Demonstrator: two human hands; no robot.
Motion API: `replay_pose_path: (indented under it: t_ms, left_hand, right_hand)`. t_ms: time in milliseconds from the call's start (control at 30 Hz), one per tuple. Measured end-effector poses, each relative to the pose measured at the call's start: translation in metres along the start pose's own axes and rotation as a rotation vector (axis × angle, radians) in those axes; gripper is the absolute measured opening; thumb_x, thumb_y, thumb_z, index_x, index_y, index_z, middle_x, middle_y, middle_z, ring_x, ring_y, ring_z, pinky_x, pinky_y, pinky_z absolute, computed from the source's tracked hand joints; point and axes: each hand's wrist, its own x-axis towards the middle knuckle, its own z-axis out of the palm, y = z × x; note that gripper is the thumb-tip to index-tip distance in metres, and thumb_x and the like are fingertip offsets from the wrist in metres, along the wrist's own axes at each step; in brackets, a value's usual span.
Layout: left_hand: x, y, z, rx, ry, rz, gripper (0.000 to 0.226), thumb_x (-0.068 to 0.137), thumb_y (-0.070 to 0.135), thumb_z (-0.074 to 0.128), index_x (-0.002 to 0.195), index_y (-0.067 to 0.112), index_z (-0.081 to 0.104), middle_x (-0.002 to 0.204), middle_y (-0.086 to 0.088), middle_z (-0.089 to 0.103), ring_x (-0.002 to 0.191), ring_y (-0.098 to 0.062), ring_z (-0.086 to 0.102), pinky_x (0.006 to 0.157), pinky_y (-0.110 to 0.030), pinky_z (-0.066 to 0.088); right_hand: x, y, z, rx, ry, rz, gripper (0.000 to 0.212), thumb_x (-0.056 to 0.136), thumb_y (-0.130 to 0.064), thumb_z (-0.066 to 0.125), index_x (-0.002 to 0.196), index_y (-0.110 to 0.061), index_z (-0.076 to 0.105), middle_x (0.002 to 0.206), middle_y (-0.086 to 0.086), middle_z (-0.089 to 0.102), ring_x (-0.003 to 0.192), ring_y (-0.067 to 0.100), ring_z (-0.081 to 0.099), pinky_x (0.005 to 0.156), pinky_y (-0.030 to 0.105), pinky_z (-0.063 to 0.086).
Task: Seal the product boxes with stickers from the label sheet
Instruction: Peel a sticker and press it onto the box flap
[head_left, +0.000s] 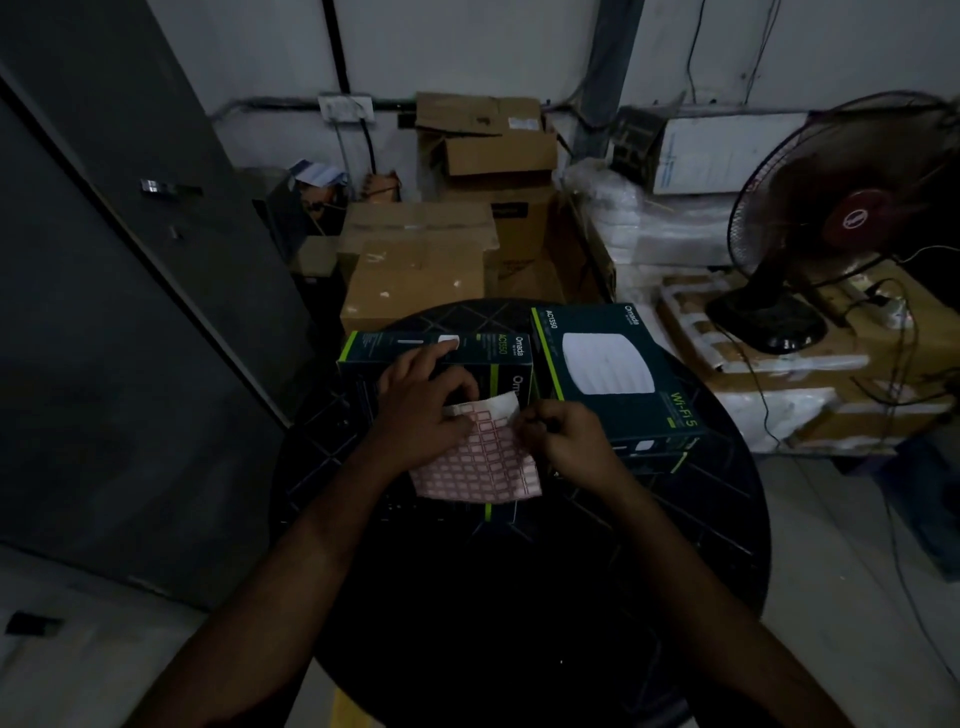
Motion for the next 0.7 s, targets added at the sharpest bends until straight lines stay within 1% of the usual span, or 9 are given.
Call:
replay_pose_path:
  t_ms: [100,267,367,467,500,533,600,633,700]
  left_hand:
    - [-0.003,0.004,-0.004,-0.021,0.036,-0.010,0.040,0.068,0.025,0.071,0.104,0.027,0.053,0.154,0.010,0.035,0.139,-0.018,0.025,0.108,-0.043,0.019]
    - [-0.011,0.001,-0.001,0.100,0.024,0.042,0.067,0.065,0.021,0.071,0.126,0.027,0.043,0.158,0.008,0.029,0.142,-0.019,0.025,0.113,-0.045,0.022]
    - [-0.017,0.001,0.002,0.145,0.038,0.078,0.074,0.066,0.021,0.071,0.134,0.018,0.040,0.159,0.004,0.026,0.144,-0.022,0.024,0.117,-0.045,0.021]
    - [-0.020,0.001,0.001,0.140,0.027,0.067,0.089,0.069,0.019,0.072,0.147,0.011,0.030,0.156,-0.002,0.032,0.145,-0.022,0.022,0.119,-0.046,0.021]
    - [-0.020,0.001,0.000,0.129,0.026,0.066,0.088,0.071,0.018,0.071,0.148,0.011,0.030,0.156,-0.003,0.032,0.146,-0.021,0.022,0.120,-0.045,0.021]
    - [-0.021,0.000,-0.002,0.110,0.031,0.070,0.084,0.072,0.016,0.071,0.147,0.013,0.033,0.156,-0.002,0.033,0.146,-0.020,0.022,0.120,-0.043,0.020]
    - [-0.021,-0.003,-0.004,0.063,0.051,0.078,0.074,0.074,0.009,0.067,0.142,0.018,0.040,0.157,0.004,0.033,0.145,-0.017,0.025,0.119,-0.038,0.019]
    - [-0.022,-0.004,-0.005,0.061,0.065,0.078,0.071,0.075,0.006,0.066,0.141,0.021,0.042,0.157,0.007,0.034,0.145,-0.016,0.026,0.118,-0.038,0.020]
    - [-0.024,-0.008,-0.007,0.112,0.099,0.068,0.068,0.078,0.009,0.063,0.140,0.029,0.043,0.156,0.011,0.036,0.144,-0.016,0.026,0.117,-0.040,0.019]
  right_hand:
    - [-0.006,0.036,0.009,0.111,-0.051,0.157,0.023,0.094,-0.013,0.066,0.075,0.000,0.070,0.065,0.015,0.065,0.056,0.020,0.060,0.052,0.026,0.049]
    - [-0.029,0.118,0.042,0.108,-0.040,0.581,0.023,0.093,-0.013,0.068,0.071,-0.007,0.069,0.062,0.010,0.062,0.053,0.019,0.060,0.058,0.035,0.057]
    - [-0.047,0.157,0.048,-0.118,-0.051,0.632,0.022,0.093,-0.030,0.066,0.076,-0.017,0.073,0.069,0.006,0.072,0.055,0.013,0.068,0.064,0.029,0.058]
    - [-0.050,0.175,0.044,-0.211,-0.135,0.695,0.011,0.095,-0.027,0.062,0.098,-0.019,0.068,0.098,0.008,0.069,0.079,0.017,0.069,0.071,0.025,0.058]
    - [-0.049,0.175,0.043,-0.222,-0.147,0.705,0.018,0.095,-0.025,0.061,0.106,-0.015,0.070,0.103,0.010,0.069,0.083,0.019,0.070,0.075,0.027,0.059]
    - [-0.049,0.168,0.042,-0.216,-0.143,0.707,0.022,0.095,-0.023,0.062,0.110,-0.011,0.072,0.101,0.012,0.070,0.078,0.016,0.072,0.070,0.025,0.059]
    - [-0.050,0.143,0.041,-0.117,-0.079,0.685,0.016,0.095,-0.020,0.066,0.100,-0.007,0.072,0.088,0.013,0.070,0.055,0.011,0.069,0.049,0.023,0.054]
    - [-0.049,0.133,0.043,-0.060,-0.047,0.658,0.012,0.094,-0.020,0.068,0.093,-0.007,0.071,0.084,0.012,0.069,0.053,0.013,0.069,0.047,0.026,0.054]
    - [-0.044,0.113,0.044,0.011,0.023,0.543,0.010,0.094,-0.017,0.068,0.087,-0.011,0.069,0.085,0.011,0.071,0.061,0.017,0.071,0.056,0.038,0.061]
